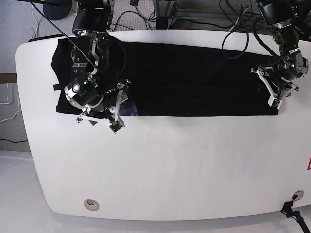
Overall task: Fold the T-shirt properly
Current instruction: 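Pull the shirt's sleeve end with the right gripper toward the left gripper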
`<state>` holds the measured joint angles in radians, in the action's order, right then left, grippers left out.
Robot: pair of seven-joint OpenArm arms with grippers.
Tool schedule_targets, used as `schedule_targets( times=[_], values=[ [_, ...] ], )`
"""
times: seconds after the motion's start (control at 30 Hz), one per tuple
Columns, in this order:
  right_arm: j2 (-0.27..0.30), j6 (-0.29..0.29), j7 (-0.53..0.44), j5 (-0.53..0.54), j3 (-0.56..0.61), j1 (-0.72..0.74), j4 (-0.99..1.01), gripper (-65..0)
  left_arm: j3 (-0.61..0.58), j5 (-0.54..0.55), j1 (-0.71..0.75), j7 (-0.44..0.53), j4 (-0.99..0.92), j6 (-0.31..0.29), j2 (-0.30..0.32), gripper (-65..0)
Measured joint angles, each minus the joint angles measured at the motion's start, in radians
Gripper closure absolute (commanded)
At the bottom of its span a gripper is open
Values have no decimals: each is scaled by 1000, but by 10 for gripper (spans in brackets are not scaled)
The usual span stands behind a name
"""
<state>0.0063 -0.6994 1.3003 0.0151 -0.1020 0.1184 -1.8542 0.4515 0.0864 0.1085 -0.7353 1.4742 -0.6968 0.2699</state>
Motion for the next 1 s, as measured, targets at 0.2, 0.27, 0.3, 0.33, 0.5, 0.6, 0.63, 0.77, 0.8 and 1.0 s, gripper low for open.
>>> schedule_targets(
  times=[0.2,0.27,0.3,0.33,0.5,0.6,0.63,0.77,0.8,1.0],
  values=[
    [4,2,-69,-5,-77,0,157,-348,0,1,4,3,0,0,0,-358],
    [11,0,-69,5,-84,-2,169,-348,0,1,5,3,0,0,0,-358],
    [14,0,-70,0,-85,-4,167,-348,0,1,5,4,0,0,0,-358],
    [14,0,-70,-3,-87,-10,167,-348,0,1,5,4,0,0,0,-358],
    [8,0,-66,32,-87,-35,167,-346,0,2,5,3,0,0,0,-358],
    [13,1,-78,67,-88,-27,167,-344,0,2,5,3,0,0,0,-358],
    [14,0,-77,53,-88,-25,168,-344,0,2,5,3,0,0,0,-358],
    [22,0,-153,-55,-89,23,170,-344,0,2,5,3,0,0,0,-358],
    [28,0,-179,-76,-89,35,174,-344,0,2,5,3,0,0,0,-358],
    [40,0,-254,-147,-88,29,285,-343,0,3,5,3,0,0,0,-358]
  ],
)
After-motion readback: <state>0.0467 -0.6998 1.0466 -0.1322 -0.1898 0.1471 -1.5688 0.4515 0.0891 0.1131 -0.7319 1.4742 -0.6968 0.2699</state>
